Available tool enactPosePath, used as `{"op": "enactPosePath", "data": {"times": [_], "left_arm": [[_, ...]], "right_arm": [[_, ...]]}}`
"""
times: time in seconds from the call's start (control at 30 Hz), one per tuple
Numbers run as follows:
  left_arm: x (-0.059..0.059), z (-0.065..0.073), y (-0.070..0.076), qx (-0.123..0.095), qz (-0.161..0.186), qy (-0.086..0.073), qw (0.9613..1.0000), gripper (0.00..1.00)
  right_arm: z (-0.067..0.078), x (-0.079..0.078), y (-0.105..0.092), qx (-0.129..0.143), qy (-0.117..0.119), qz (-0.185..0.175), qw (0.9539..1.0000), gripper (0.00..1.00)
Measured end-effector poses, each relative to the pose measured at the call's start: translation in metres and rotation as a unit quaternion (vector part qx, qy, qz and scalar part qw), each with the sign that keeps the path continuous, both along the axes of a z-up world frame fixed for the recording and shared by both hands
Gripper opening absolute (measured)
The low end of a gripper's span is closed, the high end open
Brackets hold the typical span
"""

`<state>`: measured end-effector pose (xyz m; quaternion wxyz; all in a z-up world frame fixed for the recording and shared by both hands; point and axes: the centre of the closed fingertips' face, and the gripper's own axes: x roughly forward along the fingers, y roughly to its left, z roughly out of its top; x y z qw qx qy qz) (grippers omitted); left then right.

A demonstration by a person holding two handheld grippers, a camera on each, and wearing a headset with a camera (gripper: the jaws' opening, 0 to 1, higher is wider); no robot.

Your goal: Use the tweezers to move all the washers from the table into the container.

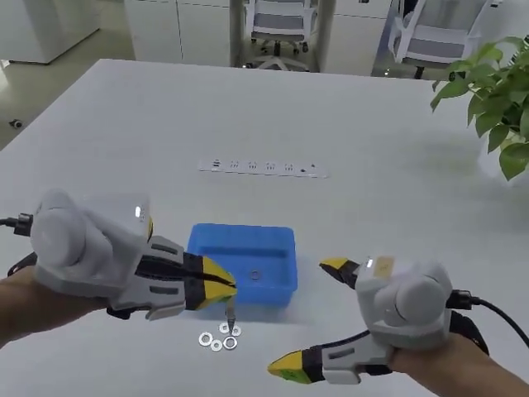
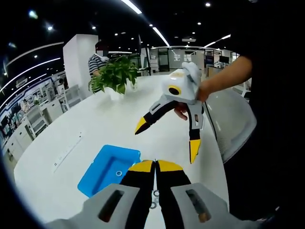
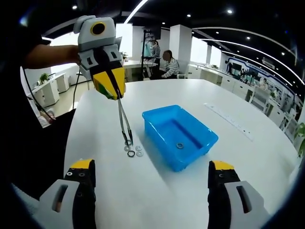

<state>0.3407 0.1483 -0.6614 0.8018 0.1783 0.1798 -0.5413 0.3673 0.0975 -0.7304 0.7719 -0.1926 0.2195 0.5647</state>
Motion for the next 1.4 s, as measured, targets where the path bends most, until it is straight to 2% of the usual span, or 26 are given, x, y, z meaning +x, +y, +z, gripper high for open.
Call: {"op": "enactPosePath", "data": {"times": [0.2, 0.67, 1.03, 1.07, 1.1, 1.4], "left_arm": [[0.000, -0.010, -0.001, 0.001, -0.001, 0.007, 1.0000, 0.05], [-0.001, -0.022, -0.006, 0.001, -0.004, 0.022, 0.9997, 0.05], [0.000, -0.026, -0.002, -0.002, -0.002, 0.023, 0.9997, 0.05], [-0.001, -0.027, -0.001, -0.004, -0.001, 0.030, 0.9996, 0.05], [-0.001, -0.027, -0.001, -0.004, -0.001, 0.025, 0.9997, 0.05], [-0.003, -0.026, -0.001, -0.009, -0.016, 0.030, 0.9994, 0.05]], "right_arm": [[-0.002, -0.003, -0.002, 0.001, 0.003, -0.002, 1.0000, 0.98], [-0.008, -0.006, -0.004, -0.003, 0.011, -0.004, 0.9999, 0.97], [-0.012, -0.009, 0.001, -0.007, 0.014, 0.005, 0.9999, 0.96], [-0.012, -0.010, 0.003, -0.008, 0.015, 0.008, 0.9998, 0.95], [-0.012, -0.010, 0.004, -0.007, 0.014, 0.010, 0.9998, 0.95], [-0.012, -0.020, 0.023, 0.002, 0.000, 0.060, 0.9982, 0.83]]}}
